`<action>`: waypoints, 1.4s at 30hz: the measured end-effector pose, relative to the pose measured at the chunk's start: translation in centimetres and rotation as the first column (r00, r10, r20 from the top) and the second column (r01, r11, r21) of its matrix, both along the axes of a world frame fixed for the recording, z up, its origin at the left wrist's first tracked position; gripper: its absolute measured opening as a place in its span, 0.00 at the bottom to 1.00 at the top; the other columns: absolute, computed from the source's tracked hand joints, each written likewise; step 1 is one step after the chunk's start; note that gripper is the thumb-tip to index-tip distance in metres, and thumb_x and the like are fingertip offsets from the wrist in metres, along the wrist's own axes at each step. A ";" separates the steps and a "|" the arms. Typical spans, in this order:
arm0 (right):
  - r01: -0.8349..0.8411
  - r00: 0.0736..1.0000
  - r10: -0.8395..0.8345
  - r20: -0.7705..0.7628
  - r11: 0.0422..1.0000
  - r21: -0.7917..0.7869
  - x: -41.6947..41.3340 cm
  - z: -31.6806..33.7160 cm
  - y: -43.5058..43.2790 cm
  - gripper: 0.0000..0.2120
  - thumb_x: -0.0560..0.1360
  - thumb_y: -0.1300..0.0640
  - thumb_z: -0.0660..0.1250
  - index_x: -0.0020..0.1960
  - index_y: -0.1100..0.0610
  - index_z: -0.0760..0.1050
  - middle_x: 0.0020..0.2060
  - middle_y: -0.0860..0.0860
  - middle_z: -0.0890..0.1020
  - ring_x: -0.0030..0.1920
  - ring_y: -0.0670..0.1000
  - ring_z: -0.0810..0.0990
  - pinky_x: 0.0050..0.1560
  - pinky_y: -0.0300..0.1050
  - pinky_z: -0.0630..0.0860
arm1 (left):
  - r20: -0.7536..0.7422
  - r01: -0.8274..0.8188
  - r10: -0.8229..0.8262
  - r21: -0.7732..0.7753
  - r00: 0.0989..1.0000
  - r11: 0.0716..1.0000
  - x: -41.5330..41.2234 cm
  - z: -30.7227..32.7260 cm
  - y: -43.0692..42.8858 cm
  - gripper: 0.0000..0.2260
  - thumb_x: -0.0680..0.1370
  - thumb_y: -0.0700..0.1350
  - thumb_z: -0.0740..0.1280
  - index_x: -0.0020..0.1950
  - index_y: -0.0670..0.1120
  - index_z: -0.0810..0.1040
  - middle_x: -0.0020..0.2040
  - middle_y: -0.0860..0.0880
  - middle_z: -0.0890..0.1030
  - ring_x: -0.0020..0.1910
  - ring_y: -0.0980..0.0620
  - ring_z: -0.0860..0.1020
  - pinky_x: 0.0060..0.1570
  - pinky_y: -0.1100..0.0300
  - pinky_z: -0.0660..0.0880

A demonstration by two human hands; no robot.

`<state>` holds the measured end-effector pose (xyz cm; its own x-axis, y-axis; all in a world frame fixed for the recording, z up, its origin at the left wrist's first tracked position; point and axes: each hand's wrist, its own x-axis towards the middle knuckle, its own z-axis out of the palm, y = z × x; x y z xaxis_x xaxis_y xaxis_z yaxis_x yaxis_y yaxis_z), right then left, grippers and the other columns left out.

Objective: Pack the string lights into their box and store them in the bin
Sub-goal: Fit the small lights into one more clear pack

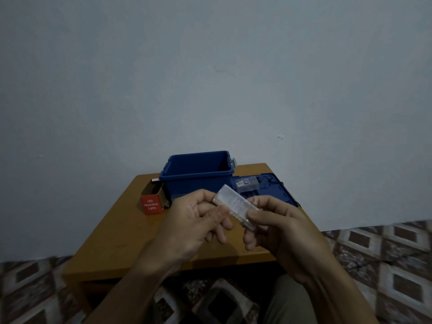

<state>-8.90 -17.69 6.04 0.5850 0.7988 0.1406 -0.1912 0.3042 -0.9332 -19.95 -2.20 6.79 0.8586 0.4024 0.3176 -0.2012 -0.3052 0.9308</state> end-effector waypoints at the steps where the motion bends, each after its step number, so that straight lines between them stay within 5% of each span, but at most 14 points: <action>1: -0.014 1.000 0.014 -0.022 1.000 -0.003 0.0 0.0 0.0 0.19 0.68 0.63 0.70 0.57 0.70 0.75 0.35 0.61 0.78 0.30 0.56 0.78 0.31 0.47 0.78 | 0.002 -0.001 0.001 0.012 1.000 1.000 0.0 0.0 0.1 0.12 0.75 0.47 0.69 0.53 0.41 0.79 0.37 0.43 0.84 0.28 0.49 0.79 0.29 0.59 0.70; 6: -0.104 0.986 0.103 -0.133 0.995 -0.005 0.0 0.1 0.0 0.13 0.71 0.65 0.67 0.54 0.68 0.76 0.33 0.59 0.78 0.28 0.53 0.76 0.28 0.44 0.78 | 0.030 -0.030 0.028 0.067 0.999 0.997 -0.1 -0.5 0.4 0.12 0.74 0.49 0.70 0.52 0.43 0.80 0.37 0.43 0.84 0.27 0.51 0.76 0.28 0.66 0.71; 12: -0.284 0.897 0.278 -0.343 0.958 0.033 0.1 -0.3 0.5 0.16 0.74 0.63 0.64 0.58 0.71 0.74 0.35 0.59 0.78 0.26 0.50 0.77 0.26 0.41 0.80 | 0.035 -0.016 0.016 0.003 0.999 1.000 -0.1 -1.3 0.4 0.21 0.74 0.51 0.69 0.67 0.52 0.75 0.53 0.50 0.84 0.36 0.51 0.80 0.33 0.62 0.74; 17: -0.347 0.809 0.334 -0.483 0.936 0.067 -0.1 -1.3 1.5 0.18 0.79 0.63 0.59 0.66 0.70 0.70 0.36 0.60 0.78 0.27 0.52 0.78 0.28 0.42 0.81 | 0.051 -0.065 0.069 -0.076 0.996 0.995 -0.2 -2.4 0.7 0.15 0.76 0.48 0.68 0.62 0.48 0.80 0.51 0.47 0.85 0.46 0.51 0.82 0.40 0.60 0.78; 20: -0.290 0.907 0.255 -0.334 0.955 -0.057 -0.4 -1.7 1.9 0.15 0.82 0.59 0.59 0.65 0.66 0.71 0.38 0.61 0.81 0.29 0.53 0.78 0.29 0.45 0.79 | 0.037 -0.095 0.103 -0.180 0.994 0.979 -0.3 -2.9 0.8 0.15 0.75 0.49 0.69 0.59 0.46 0.81 0.51 0.47 0.85 0.50 0.49 0.84 0.44 0.59 0.81; 23: -0.049 0.996 0.070 0.053 0.942 -0.333 -0.8 -1.8 2.0 0.09 0.83 0.54 0.61 0.57 0.59 0.76 0.43 0.58 0.85 0.34 0.54 0.79 0.33 0.47 0.77 | 0.002 -0.125 0.130 -0.271 0.991 0.954 -0.5 -3.3 1.0 0.14 0.75 0.48 0.70 0.58 0.44 0.82 0.52 0.45 0.85 0.50 0.46 0.85 0.44 0.54 0.82; 25: 0.194 0.934 -0.038 0.355 0.889 -0.415 -1.0 -1.9 1.9 0.06 0.81 0.51 0.63 0.51 0.52 0.78 0.44 0.51 0.84 0.37 0.48 0.81 0.37 0.44 0.78 | -0.028 -0.160 0.159 -0.280 0.987 0.946 -0.5 -3.6 1.1 0.13 0.76 0.48 0.70 0.57 0.43 0.82 0.52 0.43 0.84 0.48 0.45 0.85 0.43 0.53 0.83; 27: 0.298 0.859 -0.107 0.500 0.899 -0.320 -1.2 -1.9 1.9 0.03 0.80 0.50 0.65 0.50 0.46 0.78 0.42 0.47 0.83 0.39 0.44 0.81 0.39 0.41 0.79 | -0.048 -0.180 0.173 -0.272 0.984 0.945 -0.6 -3.7 1.2 0.13 0.76 0.48 0.70 0.57 0.42 0.82 0.51 0.43 0.84 0.46 0.45 0.85 0.42 0.53 0.83; 31: 0.230 0.778 -0.081 0.622 0.960 -0.162 -1.8 -2.3 2.2 0.09 0.75 0.42 0.68 0.54 0.42 0.78 0.45 0.41 0.84 0.45 0.42 0.82 0.41 0.37 0.79 | -0.086 -0.178 0.162 -0.248 0.983 0.952 -0.5 -3.8 1.4 0.14 0.76 0.49 0.70 0.57 0.42 0.82 0.52 0.42 0.85 0.48 0.44 0.85 0.46 0.50 0.83; 36: 0.316 0.696 -0.149 0.702 0.942 -0.113 -2.1 -3.3 2.8 0.07 0.77 0.51 0.71 0.55 0.42 0.79 0.44 0.36 0.83 0.44 0.40 0.82 0.39 0.33 0.77 | -0.134 -0.204 0.174 -0.257 0.976 0.945 -0.2 -4.0 1.5 0.14 0.75 0.50 0.72 0.54 0.41 0.83 0.49 0.41 0.85 0.45 0.44 0.86 0.43 0.53 0.82; 42: 0.362 0.693 -0.218 0.687 0.930 -0.069 -1.7 -4.6 3.6 0.03 0.78 0.48 0.70 0.50 0.45 0.81 0.40 0.42 0.84 0.42 0.43 0.83 0.37 0.33 0.76 | -0.170 -0.204 0.163 -0.263 0.972 0.943 0.3 -4.6 1.8 0.13 0.75 0.49 0.73 0.50 0.39 0.83 0.45 0.41 0.86 0.44 0.44 0.86 0.41 0.54 0.82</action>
